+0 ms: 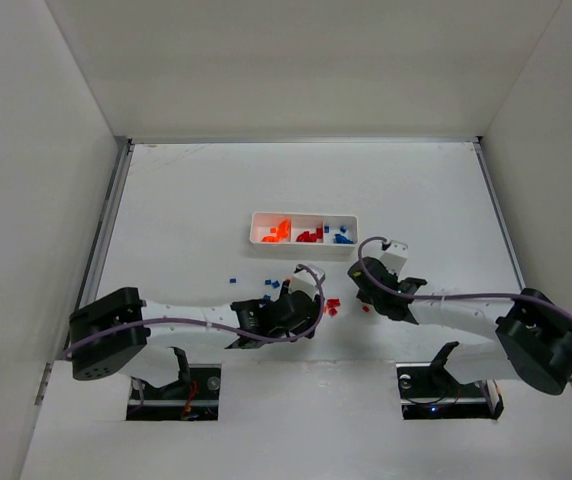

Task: Sort the legos into containers by color

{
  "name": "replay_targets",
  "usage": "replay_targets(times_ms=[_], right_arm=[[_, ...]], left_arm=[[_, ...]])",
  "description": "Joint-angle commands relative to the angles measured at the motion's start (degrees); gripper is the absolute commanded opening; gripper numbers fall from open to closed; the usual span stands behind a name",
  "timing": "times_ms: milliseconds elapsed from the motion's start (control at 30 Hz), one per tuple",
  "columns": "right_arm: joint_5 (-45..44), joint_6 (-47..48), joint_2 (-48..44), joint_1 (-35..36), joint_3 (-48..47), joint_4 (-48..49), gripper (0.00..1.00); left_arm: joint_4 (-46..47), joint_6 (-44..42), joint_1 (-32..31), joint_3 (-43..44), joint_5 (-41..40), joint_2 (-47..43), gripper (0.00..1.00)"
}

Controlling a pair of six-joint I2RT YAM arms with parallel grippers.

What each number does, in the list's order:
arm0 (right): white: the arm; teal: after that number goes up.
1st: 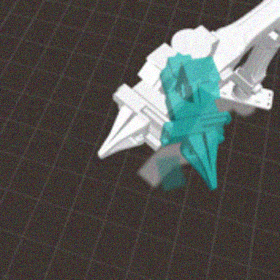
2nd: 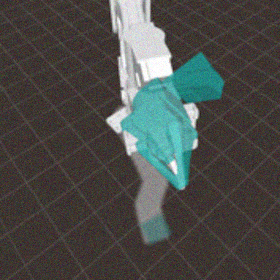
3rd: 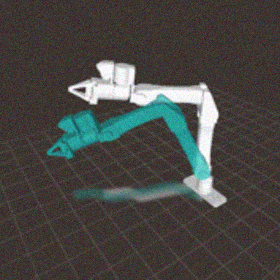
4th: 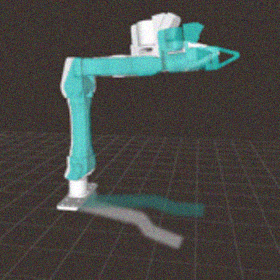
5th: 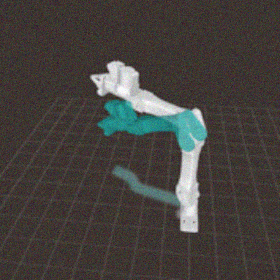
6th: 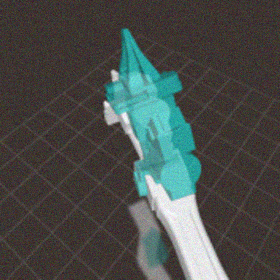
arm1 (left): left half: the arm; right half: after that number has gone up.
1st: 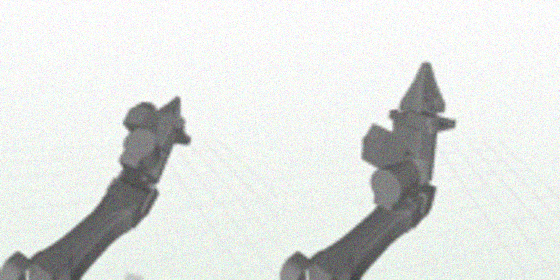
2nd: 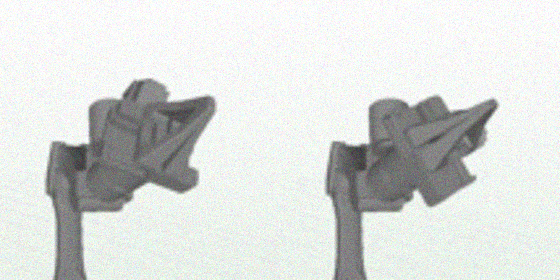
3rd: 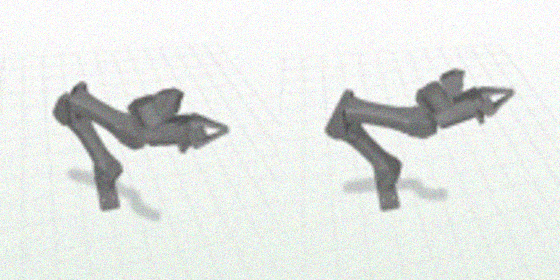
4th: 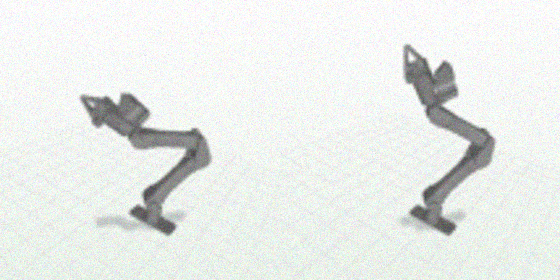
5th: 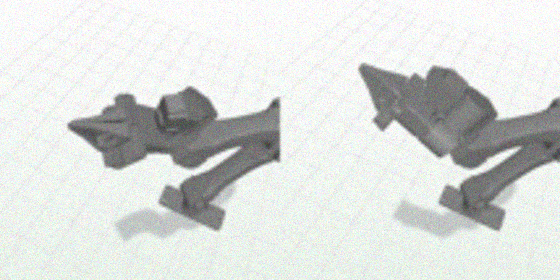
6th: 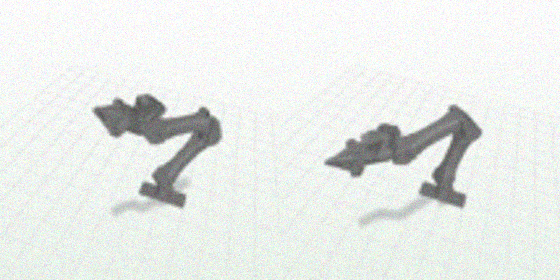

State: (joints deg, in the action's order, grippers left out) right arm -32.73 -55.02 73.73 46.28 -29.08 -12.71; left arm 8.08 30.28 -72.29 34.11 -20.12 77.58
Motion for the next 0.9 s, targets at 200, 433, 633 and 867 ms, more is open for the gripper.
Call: replay_targets(times_ms=[200,433,633,867], right_arm=[[-3.21,1.85,-1.65,2.36,-1.24,2.34,0.23],[-3.13,3.78,-7.63,4.56,-0.28,4.88,0.23],[-1.11,6.86,-7.91,5.44,-1.59,8.48,0.23],[1.35,11.95,-6.33,4.13,-5.37,13.32,0.23]], left_arm=[[0.98,2.06,-0.7,0.61,0.26,4.33,0.46],[1.5,2.67,-0.09,2.1,-0.36,7.58,0.43],[1.5,3.11,0.27,3.86,-0.36,9.78,0.38],[0.45,3.64,-0.35,2.46,-4.48,8.3,0.15]])
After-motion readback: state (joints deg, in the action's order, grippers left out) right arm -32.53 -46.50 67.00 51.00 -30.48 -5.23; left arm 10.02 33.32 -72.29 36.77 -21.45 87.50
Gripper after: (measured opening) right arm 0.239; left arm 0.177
